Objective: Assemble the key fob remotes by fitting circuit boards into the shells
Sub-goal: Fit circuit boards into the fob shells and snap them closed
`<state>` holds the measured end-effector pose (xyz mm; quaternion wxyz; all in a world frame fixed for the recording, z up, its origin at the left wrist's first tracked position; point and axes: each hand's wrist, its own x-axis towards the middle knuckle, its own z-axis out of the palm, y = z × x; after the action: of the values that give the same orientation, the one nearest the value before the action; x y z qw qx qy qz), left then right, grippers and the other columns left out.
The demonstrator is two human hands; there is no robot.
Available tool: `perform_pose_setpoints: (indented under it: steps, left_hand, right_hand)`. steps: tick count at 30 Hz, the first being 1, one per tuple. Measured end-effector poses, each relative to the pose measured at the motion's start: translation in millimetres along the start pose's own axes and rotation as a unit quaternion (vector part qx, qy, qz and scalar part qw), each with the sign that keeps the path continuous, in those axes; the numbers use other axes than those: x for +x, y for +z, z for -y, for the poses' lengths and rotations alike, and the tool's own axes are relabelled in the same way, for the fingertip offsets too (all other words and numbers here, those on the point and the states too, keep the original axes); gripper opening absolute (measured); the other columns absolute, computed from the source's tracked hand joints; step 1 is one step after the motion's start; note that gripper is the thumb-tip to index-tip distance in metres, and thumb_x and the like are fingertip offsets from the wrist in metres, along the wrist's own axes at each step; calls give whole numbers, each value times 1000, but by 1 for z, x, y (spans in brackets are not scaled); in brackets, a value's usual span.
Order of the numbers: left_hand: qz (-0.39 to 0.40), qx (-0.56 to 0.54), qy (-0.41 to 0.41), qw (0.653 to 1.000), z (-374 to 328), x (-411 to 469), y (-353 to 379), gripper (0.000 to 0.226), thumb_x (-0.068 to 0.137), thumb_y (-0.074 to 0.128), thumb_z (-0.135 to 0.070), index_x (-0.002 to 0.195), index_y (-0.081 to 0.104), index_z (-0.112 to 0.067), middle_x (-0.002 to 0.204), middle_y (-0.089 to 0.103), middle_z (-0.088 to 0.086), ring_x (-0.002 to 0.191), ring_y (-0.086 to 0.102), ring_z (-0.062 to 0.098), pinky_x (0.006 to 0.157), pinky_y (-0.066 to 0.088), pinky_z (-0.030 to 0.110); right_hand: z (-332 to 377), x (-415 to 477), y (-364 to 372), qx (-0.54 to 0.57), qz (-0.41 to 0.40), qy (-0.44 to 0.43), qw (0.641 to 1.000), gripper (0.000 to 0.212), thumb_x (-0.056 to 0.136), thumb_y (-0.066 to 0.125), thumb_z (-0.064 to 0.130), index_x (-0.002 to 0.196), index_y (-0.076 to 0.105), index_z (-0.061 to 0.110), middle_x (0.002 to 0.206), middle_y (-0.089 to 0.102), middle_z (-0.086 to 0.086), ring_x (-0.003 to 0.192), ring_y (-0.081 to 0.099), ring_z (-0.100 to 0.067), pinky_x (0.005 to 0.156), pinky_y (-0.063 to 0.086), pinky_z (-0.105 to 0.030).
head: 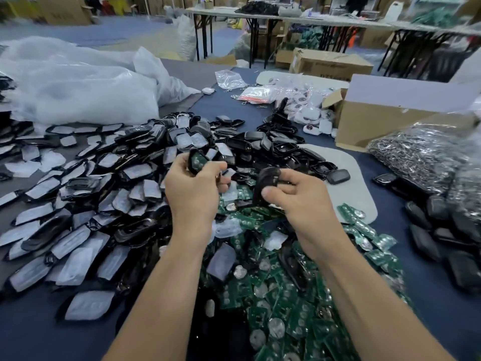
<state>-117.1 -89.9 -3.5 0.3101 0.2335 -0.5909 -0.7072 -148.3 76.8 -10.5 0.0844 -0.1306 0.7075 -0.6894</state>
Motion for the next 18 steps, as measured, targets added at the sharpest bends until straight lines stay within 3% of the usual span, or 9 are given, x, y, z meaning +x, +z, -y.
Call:
perform_pose_setpoints:
  steps: [2,4,6,7,10,13,18]
  left_hand:
    - [98,47,-38,993,3,-12,13,20,80,67,1,96,71,-11,68,73,11,52,65,22,51,57,31]
    - [184,94,-71,976,6,-24,23,23,72,62,-1,73,71,-23,60,67,10,46,55,23,43,46,27]
    - [230,129,-87,961,8,-35,31,16,57,57,-7,56,63,-22,54,59,10,41,45,22,40,36,25]
    - [243,142,-87,956,9,-41,34,11,54,56,-9,57,64,-15,52,56,10,40,42,21,40,33,24]
    - [254,148,-75,953,16,-46,39,28,66,63,-17,79,65,8,51,45,6,43,35,17,40,29,21]
    - [259,133,-56,955,19,-43,37,17,78,74,-21,70,69,-8,49,41,-2,44,32,14,40,28,18]
    - [318,128,-32,939,21,-38,33,36,84,80,-11,54,62,-21,46,41,-7,42,32,11,44,31,19]
  right_hand:
    - [-8,-16,-19,44,-1,26,999,21,88,73,5,100,81,20,86,77,-19,75,67,-13,76,61,-37]
    - [-14,-24,-31,67,-8,41,997,29,88,71,1,100,81,25,89,76,-16,71,63,-12,68,54,-27]
    - [-16,-27,-38,89,-15,56,994,31,83,74,4,109,78,21,85,75,-14,65,59,-12,65,48,-25]
    - [-16,-28,-41,90,-18,63,994,39,79,76,8,116,75,21,81,75,-12,63,56,-13,65,46,-27]
    - [-18,-28,-48,75,-24,61,995,57,79,79,9,133,66,24,78,78,-7,60,59,-11,67,49,-29]
    - [-16,-28,-52,44,-14,40,998,57,84,79,3,134,66,29,86,81,-9,69,70,-12,75,53,-27]
    - [-17,-28,-52,1,16,21,1000,59,83,79,5,135,65,31,86,81,-4,87,79,-19,86,60,-27]
